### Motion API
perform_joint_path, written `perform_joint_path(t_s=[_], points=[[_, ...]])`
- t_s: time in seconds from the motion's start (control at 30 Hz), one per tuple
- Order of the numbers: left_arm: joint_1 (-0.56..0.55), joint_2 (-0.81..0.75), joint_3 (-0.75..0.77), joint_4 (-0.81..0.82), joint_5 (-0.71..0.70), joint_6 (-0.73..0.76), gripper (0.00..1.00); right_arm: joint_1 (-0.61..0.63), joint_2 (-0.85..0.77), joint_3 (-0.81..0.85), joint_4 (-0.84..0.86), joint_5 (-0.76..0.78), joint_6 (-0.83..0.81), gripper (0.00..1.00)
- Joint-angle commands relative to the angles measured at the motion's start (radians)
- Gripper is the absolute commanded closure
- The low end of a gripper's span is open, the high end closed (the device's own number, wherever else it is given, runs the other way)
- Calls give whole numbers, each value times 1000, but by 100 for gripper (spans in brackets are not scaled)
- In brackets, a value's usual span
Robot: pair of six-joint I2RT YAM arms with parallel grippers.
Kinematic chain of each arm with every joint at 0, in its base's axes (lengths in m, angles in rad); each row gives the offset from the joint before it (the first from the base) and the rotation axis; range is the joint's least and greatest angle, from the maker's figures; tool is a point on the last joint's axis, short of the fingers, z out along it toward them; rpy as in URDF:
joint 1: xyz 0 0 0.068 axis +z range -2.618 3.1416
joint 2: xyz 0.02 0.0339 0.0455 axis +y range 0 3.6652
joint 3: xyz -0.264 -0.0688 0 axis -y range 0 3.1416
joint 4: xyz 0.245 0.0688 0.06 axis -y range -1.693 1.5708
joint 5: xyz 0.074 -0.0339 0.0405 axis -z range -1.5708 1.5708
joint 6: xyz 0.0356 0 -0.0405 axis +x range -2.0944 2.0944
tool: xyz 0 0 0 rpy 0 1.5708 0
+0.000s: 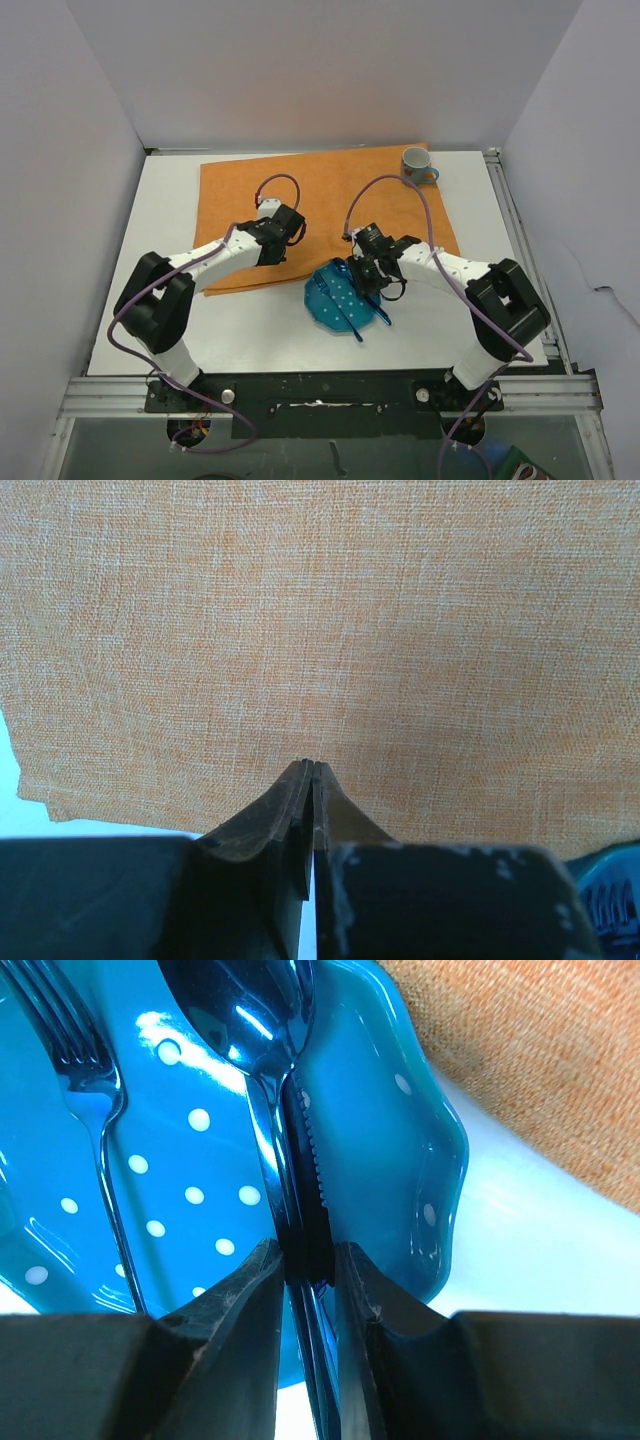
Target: Set the dinner table for one person
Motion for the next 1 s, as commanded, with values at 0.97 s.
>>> perform_joint_path(t_s=[0.97], points=[[-28, 30, 65, 8, 3, -20, 98, -80, -70, 203, -1, 23, -30, 100]])
